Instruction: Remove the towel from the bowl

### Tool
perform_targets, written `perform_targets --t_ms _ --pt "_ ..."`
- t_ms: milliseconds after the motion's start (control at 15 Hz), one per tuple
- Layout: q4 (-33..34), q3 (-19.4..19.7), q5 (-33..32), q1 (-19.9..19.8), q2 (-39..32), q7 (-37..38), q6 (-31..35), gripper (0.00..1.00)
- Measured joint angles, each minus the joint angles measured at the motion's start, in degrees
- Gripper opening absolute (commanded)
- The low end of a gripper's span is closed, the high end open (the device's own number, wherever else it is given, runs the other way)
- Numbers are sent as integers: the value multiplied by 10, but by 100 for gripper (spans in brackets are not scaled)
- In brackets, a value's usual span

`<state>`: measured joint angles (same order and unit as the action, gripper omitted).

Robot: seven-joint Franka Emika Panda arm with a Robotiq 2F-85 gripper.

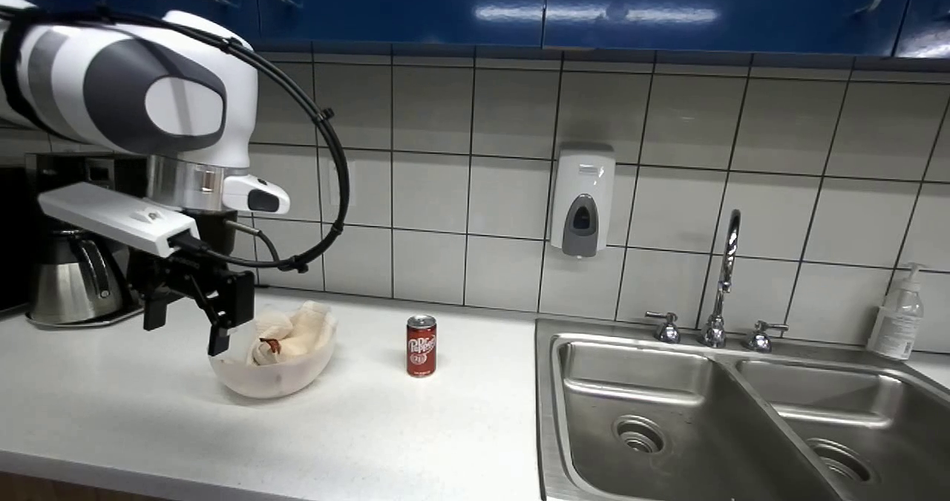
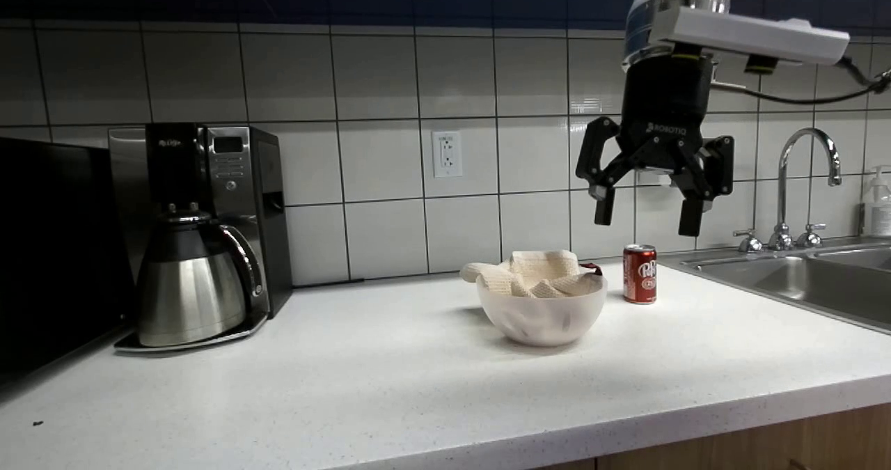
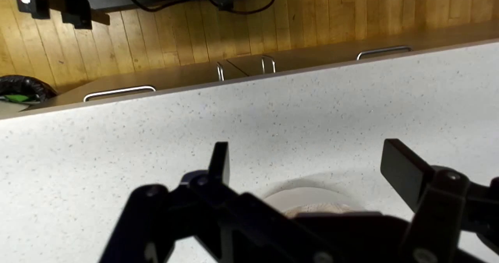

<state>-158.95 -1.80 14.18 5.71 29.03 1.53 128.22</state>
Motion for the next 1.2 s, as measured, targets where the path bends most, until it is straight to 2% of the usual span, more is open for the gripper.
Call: perform_targets --t_ms 600,1200 --pt "21 0 0 0 -132 0 170 100" --pt "117 -2 -3 0 -239 1 204 100"
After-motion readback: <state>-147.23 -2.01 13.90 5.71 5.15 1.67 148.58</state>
